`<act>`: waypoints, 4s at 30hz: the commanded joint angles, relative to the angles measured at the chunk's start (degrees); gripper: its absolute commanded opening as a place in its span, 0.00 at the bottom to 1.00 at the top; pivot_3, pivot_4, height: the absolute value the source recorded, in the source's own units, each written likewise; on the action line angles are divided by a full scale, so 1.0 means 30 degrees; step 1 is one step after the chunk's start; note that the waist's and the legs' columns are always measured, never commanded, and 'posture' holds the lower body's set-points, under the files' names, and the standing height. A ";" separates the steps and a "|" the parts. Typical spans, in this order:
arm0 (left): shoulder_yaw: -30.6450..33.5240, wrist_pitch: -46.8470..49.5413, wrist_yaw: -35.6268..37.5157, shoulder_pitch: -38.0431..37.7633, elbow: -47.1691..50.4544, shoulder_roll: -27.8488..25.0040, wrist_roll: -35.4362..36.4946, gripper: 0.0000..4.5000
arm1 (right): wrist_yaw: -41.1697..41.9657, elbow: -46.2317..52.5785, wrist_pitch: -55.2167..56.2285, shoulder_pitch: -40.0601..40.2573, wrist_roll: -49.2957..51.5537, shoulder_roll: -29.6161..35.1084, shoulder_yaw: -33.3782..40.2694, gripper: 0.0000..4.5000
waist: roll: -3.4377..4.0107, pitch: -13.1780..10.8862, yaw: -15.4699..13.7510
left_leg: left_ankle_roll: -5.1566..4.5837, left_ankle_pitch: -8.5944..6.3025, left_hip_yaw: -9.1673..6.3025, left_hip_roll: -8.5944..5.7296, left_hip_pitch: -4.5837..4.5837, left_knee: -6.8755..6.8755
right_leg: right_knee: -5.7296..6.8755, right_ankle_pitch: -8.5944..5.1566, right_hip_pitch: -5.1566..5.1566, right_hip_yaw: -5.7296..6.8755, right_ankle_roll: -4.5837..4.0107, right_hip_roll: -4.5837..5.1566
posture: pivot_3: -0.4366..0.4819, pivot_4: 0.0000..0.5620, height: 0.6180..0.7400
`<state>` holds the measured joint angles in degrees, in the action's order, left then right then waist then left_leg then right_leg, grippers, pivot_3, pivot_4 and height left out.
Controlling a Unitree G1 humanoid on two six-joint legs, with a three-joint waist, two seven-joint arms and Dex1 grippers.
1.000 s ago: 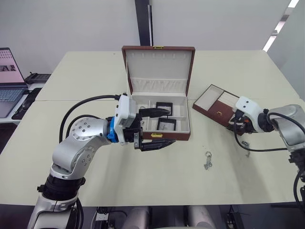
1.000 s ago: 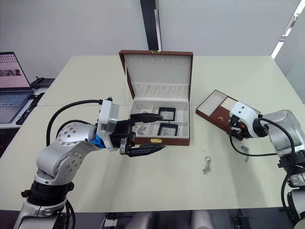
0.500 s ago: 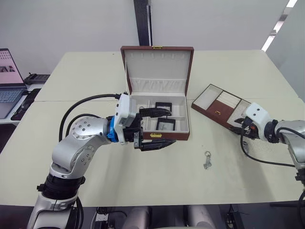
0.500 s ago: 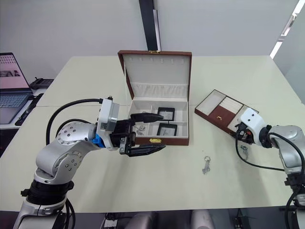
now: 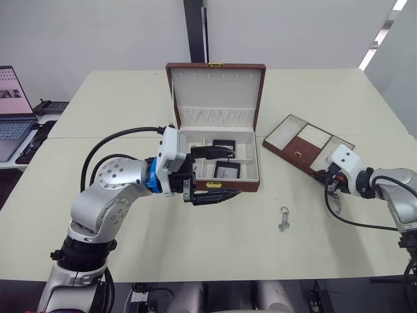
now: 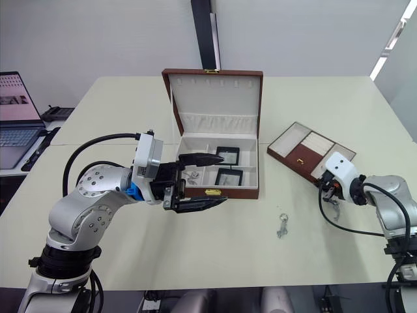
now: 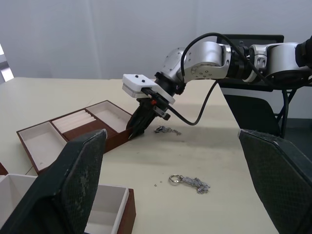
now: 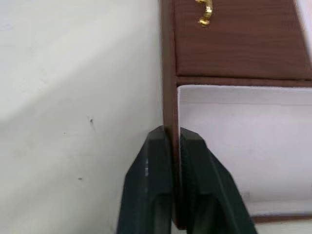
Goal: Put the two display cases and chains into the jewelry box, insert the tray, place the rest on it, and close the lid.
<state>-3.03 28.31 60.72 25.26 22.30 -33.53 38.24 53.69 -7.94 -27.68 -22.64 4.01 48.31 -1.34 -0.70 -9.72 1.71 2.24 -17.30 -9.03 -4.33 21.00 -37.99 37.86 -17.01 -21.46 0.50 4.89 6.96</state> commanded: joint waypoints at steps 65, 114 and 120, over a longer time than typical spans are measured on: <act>0.8692 -0.4519 0.4080 -0.6069 -0.6255 -0.7147 -0.1869 1.00 | 0.3689 0.7833 -0.6812 -0.9727 0.3800 0.0025 -0.8681 0.00 | 0.0009 -0.0123 0.0054 | 0.0012 0.0007 -0.0064 0.0029 0.0289 -0.0024 | 0.0041 0.0003 -0.0307 0.0041 -0.0003 0.0020 | 0.48 0.27 1.00; 0.7491 -0.2853 0.2904 -0.5535 -0.3657 -0.6670 -0.1260 1.00 | 0.5276 0.3387 -0.5434 -1.2470 0.2181 -0.4749 -0.7206 0.53 | 0.0010 -0.0119 0.0418 | 0.0040 0.0023 -0.0062 0.0023 0.0287 -0.0030 | 0.0096 0.0016 -0.0354 0.0024 -0.0026 0.0008 | 0.48 0.27 1.00; 0.7545 -0.2579 0.2626 -0.5456 -0.3440 -0.6468 -0.0905 1.00 | 0.2209 0.0663 -0.2774 -1.2300 0.1286 -0.7621 -0.6323 0.30 | 0.0009 -0.0112 0.0522 | 0.0056 0.0033 -0.0060 0.0028 0.0280 -0.0029 | 0.0125 0.0024 -0.0375 0.0016 -0.0039 0.0003 | 0.48 0.27 1.00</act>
<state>18.68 20.16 69.17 8.23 10.64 -52.85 34.27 62.28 -5.12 -38.42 -59.07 8.42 25.88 -22.09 -0.67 -10.06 3.27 2.41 -17.20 -9.22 -4.24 21.85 -38.08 38.25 -16.94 -22.59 0.55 4.77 6.97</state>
